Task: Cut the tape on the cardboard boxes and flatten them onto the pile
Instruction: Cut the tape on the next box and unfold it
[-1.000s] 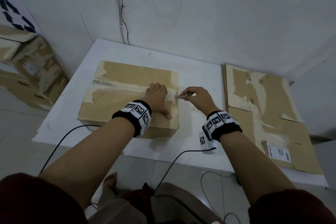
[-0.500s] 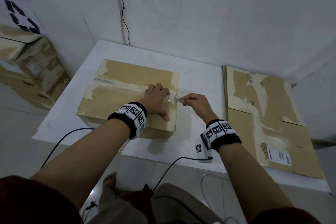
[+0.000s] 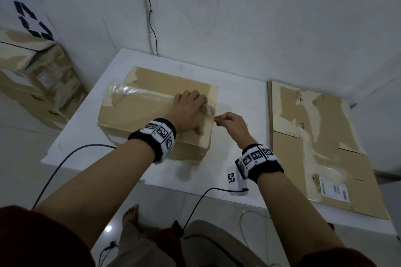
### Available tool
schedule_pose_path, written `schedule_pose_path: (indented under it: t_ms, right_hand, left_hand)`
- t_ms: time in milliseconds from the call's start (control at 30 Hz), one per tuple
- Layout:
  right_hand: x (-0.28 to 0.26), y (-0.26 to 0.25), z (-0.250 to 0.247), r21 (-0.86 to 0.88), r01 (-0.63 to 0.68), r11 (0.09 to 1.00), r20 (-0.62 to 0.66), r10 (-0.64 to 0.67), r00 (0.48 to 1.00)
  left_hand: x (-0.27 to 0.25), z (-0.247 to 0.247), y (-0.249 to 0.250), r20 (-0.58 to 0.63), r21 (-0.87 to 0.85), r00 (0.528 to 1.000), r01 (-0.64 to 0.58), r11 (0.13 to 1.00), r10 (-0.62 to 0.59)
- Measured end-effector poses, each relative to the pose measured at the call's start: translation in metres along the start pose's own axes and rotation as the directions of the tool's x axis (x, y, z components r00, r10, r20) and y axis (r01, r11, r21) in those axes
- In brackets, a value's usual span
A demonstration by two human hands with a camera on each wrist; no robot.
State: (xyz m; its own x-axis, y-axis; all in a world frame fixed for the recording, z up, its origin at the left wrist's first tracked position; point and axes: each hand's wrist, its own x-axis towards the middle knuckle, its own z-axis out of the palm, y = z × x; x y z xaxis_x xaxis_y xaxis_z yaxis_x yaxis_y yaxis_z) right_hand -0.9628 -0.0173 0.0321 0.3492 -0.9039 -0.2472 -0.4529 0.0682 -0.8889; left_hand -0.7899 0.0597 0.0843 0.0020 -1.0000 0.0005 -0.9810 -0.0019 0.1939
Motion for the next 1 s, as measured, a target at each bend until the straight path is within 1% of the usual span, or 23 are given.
schedule_pose_path:
  t_ms: [100, 200, 233, 333, 367, 433, 467, 500, 533, 600, 633, 733, 800, 833, 867, 900, 933, 967, 1000]
  right_hand:
    - [-0.002, 0.008, -0.003, 0.058, -0.006, 0.998, -0.062, 0.009, 0.998]
    - [-0.005, 0.012, -0.011, 0.079, 0.008, 0.997, -0.128, 0.002, 0.992]
    - [-0.006, 0.011, -0.014, 0.091, 0.019, 0.996, -0.149, -0.005, 0.989]
    - [-0.007, 0.008, -0.023, 0.144, 0.084, 0.986, -0.17, -0.059, 0.984]
    - [-0.008, 0.006, -0.025, 0.156, 0.098, 0.983, -0.158, -0.073, 0.985]
    - [-0.008, 0.003, -0.025, 0.175, 0.097, 0.98, -0.118, -0.077, 0.99]
    - [-0.007, 0.002, -0.024, 0.176, 0.082, 0.981, -0.092, -0.067, 0.994]
    - [-0.007, 0.002, -0.022, 0.163, 0.073, 0.984, -0.066, -0.063, 0.996]
    - [-0.006, 0.002, -0.019, 0.134, 0.082, 0.988, -0.047, -0.076, 0.996]
    - [-0.004, 0.003, -0.014, 0.032, 0.139, 0.99, -0.039, -0.138, 0.99]
    - [-0.003, 0.003, -0.011, -0.02, 0.176, 0.984, -0.037, -0.176, 0.984]
    - [0.001, 0.001, -0.002, -0.097, 0.243, 0.965, -0.036, -0.247, 0.968]
    - [0.006, 0.0, 0.0, -0.131, 0.25, 0.959, -0.055, -0.259, 0.964]
    - [0.008, -0.001, 0.0, -0.142, 0.252, 0.957, -0.066, -0.263, 0.962]
    - [0.011, -0.001, 0.0, -0.145, 0.253, 0.957, -0.078, -0.266, 0.961]
    - [0.013, -0.002, 0.0, -0.144, 0.252, 0.957, -0.086, -0.266, 0.96]
    - [0.014, -0.003, 0.0, -0.142, 0.249, 0.958, -0.088, -0.263, 0.961]
    - [0.014, -0.004, 0.0, -0.14, 0.25, 0.958, -0.084, -0.263, 0.961]
    - [0.015, -0.006, 0.0, -0.136, 0.251, 0.958, -0.079, -0.263, 0.961]
  left_hand:
    - [0.0, -0.007, 0.004, -0.107, 0.059, 0.994, 0.009, 0.998, -0.003]
    - [0.0, -0.028, 0.018, -0.14, 0.122, 0.989, 0.055, 0.991, -0.038]
    - [-0.002, -0.033, 0.021, -0.137, 0.123, 0.989, 0.066, 0.99, -0.049]
    - [-0.023, -0.038, 0.031, -0.117, 0.006, 0.986, 0.12, 0.993, -0.119]
    - [-0.033, -0.033, 0.035, -0.09, -0.017, 0.984, 0.151, 0.988, -0.151]
    - [-0.048, -0.015, 0.036, 0.047, -0.1, 0.978, 0.209, 0.973, -0.205]
    - [-0.053, -0.004, 0.034, 0.111, -0.13, 0.972, 0.223, 0.966, -0.209]
    - [-0.055, 0.008, 0.031, 0.13, -0.115, 0.971, 0.215, 0.97, -0.2]
    - [-0.056, 0.018, 0.029, 0.11, -0.091, 0.974, 0.209, 0.974, -0.199]
    - [-0.056, 0.04, 0.026, 0.036, -0.038, 0.978, 0.209, 0.977, -0.208]
    - [-0.057, 0.047, 0.026, 0.018, -0.057, 0.97, 0.244, 0.968, -0.244]
    - [-0.058, 0.06, 0.024, 0.018, -0.18, 0.944, 0.327, 0.928, -0.329]
    - [-0.053, 0.055, 0.025, 0.07, -0.258, 0.927, 0.375, 0.891, -0.369]
    - [-0.047, 0.048, 0.024, 0.138, -0.303, 0.907, 0.421, 0.855, -0.398]
    - [-0.039, 0.037, 0.023, 0.227, -0.342, 0.877, 0.48, 0.808, -0.424]
    - [-0.028, 0.028, 0.02, 0.322, -0.371, 0.835, 0.545, 0.752, -0.446]
    - [-0.018, 0.02, 0.017, 0.389, -0.383, 0.794, 0.6, 0.703, -0.467]
    - [-0.006, 0.014, 0.012, 0.426, -0.392, 0.766, 0.636, 0.665, -0.481]
    - [0.004, 0.008, 0.007, 0.438, -0.421, 0.758, 0.648, 0.635, -0.483]
